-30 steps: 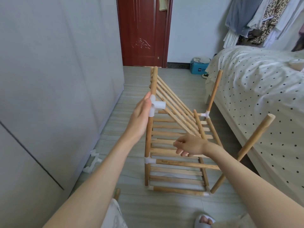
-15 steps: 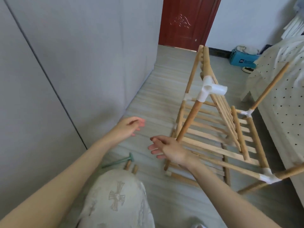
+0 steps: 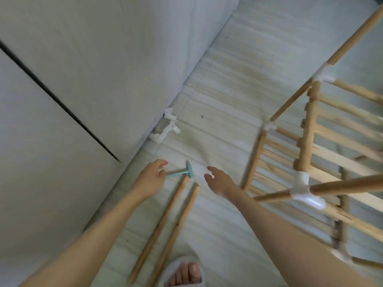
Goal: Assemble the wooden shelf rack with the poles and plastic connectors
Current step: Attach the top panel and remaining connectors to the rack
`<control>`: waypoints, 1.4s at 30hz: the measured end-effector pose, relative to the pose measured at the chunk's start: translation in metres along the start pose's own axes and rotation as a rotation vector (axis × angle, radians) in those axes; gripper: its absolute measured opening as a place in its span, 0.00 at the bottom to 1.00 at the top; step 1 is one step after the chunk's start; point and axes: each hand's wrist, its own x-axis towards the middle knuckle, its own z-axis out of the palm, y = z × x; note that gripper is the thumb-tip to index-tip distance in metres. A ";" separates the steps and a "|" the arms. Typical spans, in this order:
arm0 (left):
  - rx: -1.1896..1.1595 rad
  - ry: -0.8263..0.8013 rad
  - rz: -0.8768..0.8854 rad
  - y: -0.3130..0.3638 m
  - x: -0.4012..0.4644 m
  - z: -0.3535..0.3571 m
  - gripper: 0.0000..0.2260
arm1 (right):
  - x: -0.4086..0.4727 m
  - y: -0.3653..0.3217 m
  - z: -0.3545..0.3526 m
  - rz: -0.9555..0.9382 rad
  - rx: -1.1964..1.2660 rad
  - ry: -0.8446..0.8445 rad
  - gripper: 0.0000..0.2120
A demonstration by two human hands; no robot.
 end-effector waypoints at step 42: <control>-0.016 0.257 0.361 0.118 -0.091 -0.025 0.16 | -0.151 0.002 -0.062 -0.072 0.182 0.153 0.19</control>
